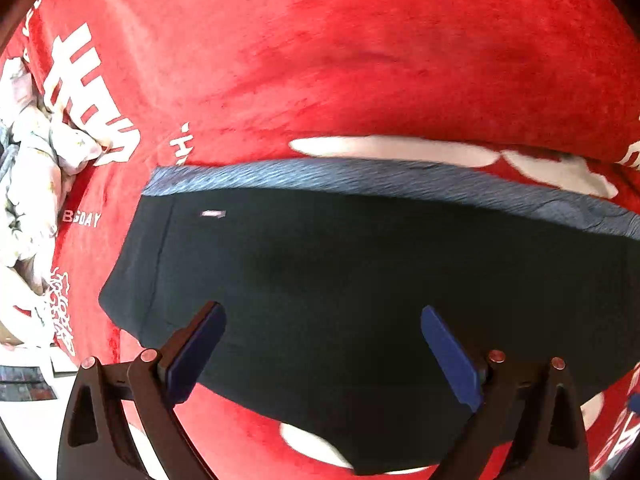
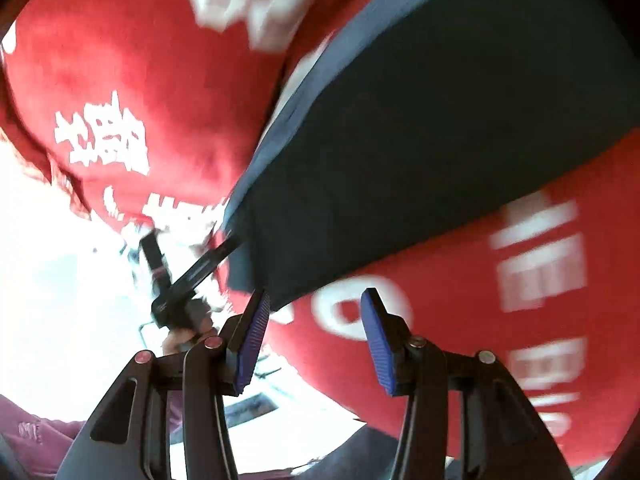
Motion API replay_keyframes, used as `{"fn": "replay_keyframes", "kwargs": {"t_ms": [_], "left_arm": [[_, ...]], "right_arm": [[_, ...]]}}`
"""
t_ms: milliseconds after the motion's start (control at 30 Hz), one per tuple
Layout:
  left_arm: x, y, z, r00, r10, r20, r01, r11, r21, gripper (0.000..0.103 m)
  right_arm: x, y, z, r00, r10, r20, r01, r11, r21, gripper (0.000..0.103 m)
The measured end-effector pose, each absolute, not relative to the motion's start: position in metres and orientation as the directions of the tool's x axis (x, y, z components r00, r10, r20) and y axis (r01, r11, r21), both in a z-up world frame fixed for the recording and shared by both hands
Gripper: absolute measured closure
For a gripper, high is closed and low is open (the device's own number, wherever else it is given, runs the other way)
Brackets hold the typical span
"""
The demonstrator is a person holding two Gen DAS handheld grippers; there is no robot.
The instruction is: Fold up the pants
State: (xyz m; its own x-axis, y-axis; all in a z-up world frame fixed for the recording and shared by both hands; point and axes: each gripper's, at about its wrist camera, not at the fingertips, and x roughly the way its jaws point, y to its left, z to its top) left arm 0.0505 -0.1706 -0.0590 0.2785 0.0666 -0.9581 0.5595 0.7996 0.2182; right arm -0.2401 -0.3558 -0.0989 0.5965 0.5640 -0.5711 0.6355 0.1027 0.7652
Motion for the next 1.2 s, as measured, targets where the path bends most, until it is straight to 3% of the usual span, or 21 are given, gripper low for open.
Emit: {"fn": "replay_keyframes", "kwargs": {"t_ms": [133,300,400,467,800,833,867,900,1100,1200], "left_arm": [[0.075,-0.135,-0.053,0.292,0.037,-0.956,0.56,0.804,0.202,0.004],[0.115,-0.082,-0.057,0.363,0.059,-0.93,0.56,0.783,0.269,0.004],[0.137,-0.053,-0.089,0.205,0.062,-0.977,0.583,0.794,0.172,0.0],[0.144,-0.038,-0.092,0.165,-0.035,-0.986,0.577,0.814,0.067,0.0],[0.137,-0.035,-0.092,0.175,-0.097,-0.98,0.604,0.796,0.029,0.0],[0.137,-0.035,-0.092,0.176,-0.098,-0.979,0.607,0.795,0.029,0.0],[0.135,-0.036,-0.091,0.178,-0.097,-0.979,0.607,0.794,0.032,0.0],[0.135,-0.035,-0.091,0.181,-0.097,-0.979,0.606,0.794,0.034,0.0],[0.13,-0.033,-0.091,0.201,-0.102,-0.974,0.608,0.793,0.042,0.0],[0.127,-0.033,-0.086,0.217,-0.068,-0.974,0.607,0.79,0.08,0.0]], "right_arm": [[-0.183,-0.287,-0.122,0.609,0.64,-0.468,0.593,0.024,0.805,0.051],[-0.133,-0.22,-0.154,0.63,0.655,-0.416,0.596,-0.064,0.801,0.051],[-0.122,-0.208,-0.16,0.64,0.636,-0.431,0.604,-0.069,0.794,0.05],[-0.122,-0.205,-0.159,0.648,0.623,-0.438,0.606,-0.075,0.792,0.05],[-0.105,-0.206,-0.155,0.603,0.578,-0.55,0.671,0.005,0.741,0.05],[-0.099,-0.207,-0.151,0.602,0.559,-0.571,0.676,0.024,0.737,0.057],[-0.093,-0.21,-0.146,0.596,0.542,-0.592,0.681,0.049,0.731,0.083],[-0.086,-0.214,-0.142,0.573,0.529,-0.626,0.693,0.096,0.715,0.094],[-0.08,-0.2,-0.115,0.436,0.477,-0.763,0.676,0.386,0.628,0.094],[-0.09,-0.196,-0.129,0.405,0.495,-0.769,0.707,0.363,0.607,0.093]]}}
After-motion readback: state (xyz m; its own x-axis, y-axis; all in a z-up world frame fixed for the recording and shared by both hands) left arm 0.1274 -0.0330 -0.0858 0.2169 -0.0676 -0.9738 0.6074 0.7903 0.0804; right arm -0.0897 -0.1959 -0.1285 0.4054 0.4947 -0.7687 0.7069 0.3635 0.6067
